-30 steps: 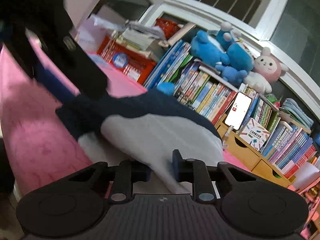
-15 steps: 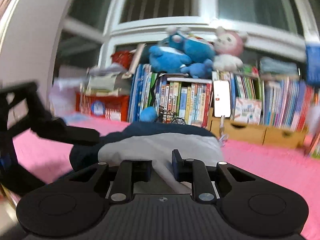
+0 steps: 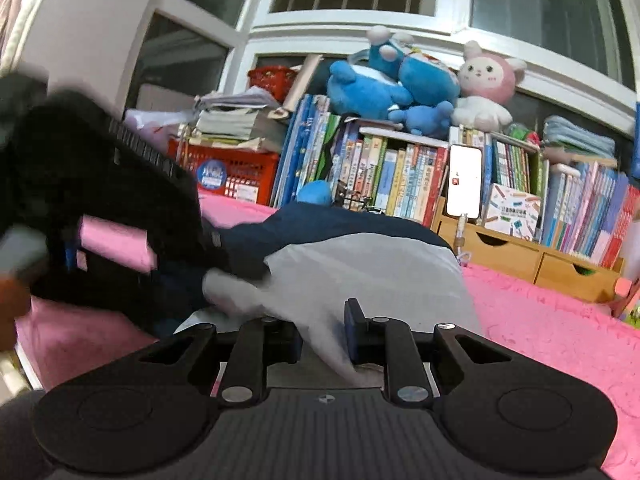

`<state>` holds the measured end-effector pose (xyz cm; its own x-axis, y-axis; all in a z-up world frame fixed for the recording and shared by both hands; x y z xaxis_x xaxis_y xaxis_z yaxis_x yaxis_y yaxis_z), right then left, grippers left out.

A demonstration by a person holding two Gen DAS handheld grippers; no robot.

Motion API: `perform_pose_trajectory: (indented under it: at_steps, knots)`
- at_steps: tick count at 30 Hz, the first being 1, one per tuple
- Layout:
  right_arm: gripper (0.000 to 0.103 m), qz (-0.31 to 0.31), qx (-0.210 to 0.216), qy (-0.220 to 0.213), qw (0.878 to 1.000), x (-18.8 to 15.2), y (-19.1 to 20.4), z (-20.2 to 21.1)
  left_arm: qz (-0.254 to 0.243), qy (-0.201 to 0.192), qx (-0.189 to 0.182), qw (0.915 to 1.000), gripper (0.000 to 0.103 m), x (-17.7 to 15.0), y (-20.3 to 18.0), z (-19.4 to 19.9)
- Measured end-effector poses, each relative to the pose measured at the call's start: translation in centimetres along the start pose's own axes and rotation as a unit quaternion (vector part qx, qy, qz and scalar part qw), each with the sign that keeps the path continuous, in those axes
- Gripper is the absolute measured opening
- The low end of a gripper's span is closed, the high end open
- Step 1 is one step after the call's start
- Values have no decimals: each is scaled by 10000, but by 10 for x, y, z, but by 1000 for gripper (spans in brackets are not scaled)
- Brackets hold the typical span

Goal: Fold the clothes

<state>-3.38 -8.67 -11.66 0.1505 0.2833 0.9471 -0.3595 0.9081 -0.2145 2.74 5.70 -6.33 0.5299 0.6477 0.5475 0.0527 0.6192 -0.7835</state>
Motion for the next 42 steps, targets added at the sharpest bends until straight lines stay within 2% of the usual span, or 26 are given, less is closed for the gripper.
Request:
perform_pose_trajectory:
  at_steps: [4,7,9,12,13,14,17,19,22,23,25,27,29,31,33,35,39,40,41,42]
  knots:
    - [23,333,-18,-138,9993,2,11,3,-933,-432,504,9934,12,12,-15,15]
    - [24,229,15,-41,9997,-2,13,-1,-818,-55,455,9956,16,3,-13,4]
    - [24,75,71,94,9999,-7,13,-6,-362,316,249,9985,22,-4,-7,-9]
    - [24,188,-40,125,9997,-10,12,-5,-582,228,503,9968,18,-4,-4,-9]
    - [28,266,-107,118,9995,-12,11,-4,-670,190,595,9958,17,-3,-3,-8]
    - [40,364,-209,108,9991,-13,7,-2,-757,151,688,9946,14,-3,-2,-8]
    - [61,691,-602,148,9957,-22,-12,4,-1018,34,966,9901,14,-2,1,-6]
    - [62,913,-880,196,9917,-30,-30,10,-1191,-44,1150,9862,14,-1,3,-5]
    - [71,1173,-1346,310,9835,-41,-60,19,-1401,-188,1372,9804,14,3,5,-1]
    - [74,1052,-1325,355,9849,-43,-69,21,-1441,-211,1415,9792,14,4,6,0]
    - [74,752,-1257,457,9882,-44,-80,22,-1542,-234,1524,9759,14,5,8,2]
    - [73,604,-1198,519,9896,-43,-82,19,-1698,-298,1709,9701,14,5,11,5]
    - [68,457,-1053,593,9916,-43,-83,17,-1724,-264,1751,9690,14,5,15,8]
    - [68,23,-832,728,9939,-47,-92,16,-1738,-167,1766,9687,14,2,19,9]
    - [69,-472,-588,883,9932,-52,-102,15,-1886,-104,1840,9646,15,-3,23,10]
    - [69,-913,-358,1021,9899,-58,-110,13,-2067,-112,1932,9591,17,-6,25,12]
    - [69,-1029,-222,1084,9885,-61,-113,12,-2400,-230,2079,9480,20,1,23,21]
    - [68,-978,-217,1086,9890,-60,-111,12,-2571,-311,2189,9408,18,5,20,27]
    - [62,-944,-199,1090,9893,-60,-110,12,-3003,-489,2307,9242,14,8,11,33]
    - [58,-971,-132,1099,9891,-61,-109,12,-3464,-678,2418,9038,15,10,1,40]
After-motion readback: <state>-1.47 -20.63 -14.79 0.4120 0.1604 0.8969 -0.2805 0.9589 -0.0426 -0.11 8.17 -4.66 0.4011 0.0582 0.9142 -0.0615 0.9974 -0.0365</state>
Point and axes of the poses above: each gripper's, at about its wrist camera, not at the fingertips, and z roughly against the way its jaws point, y to its left, x to its top, the point moved 9 cm from there along -z, roughly the way its jaws point
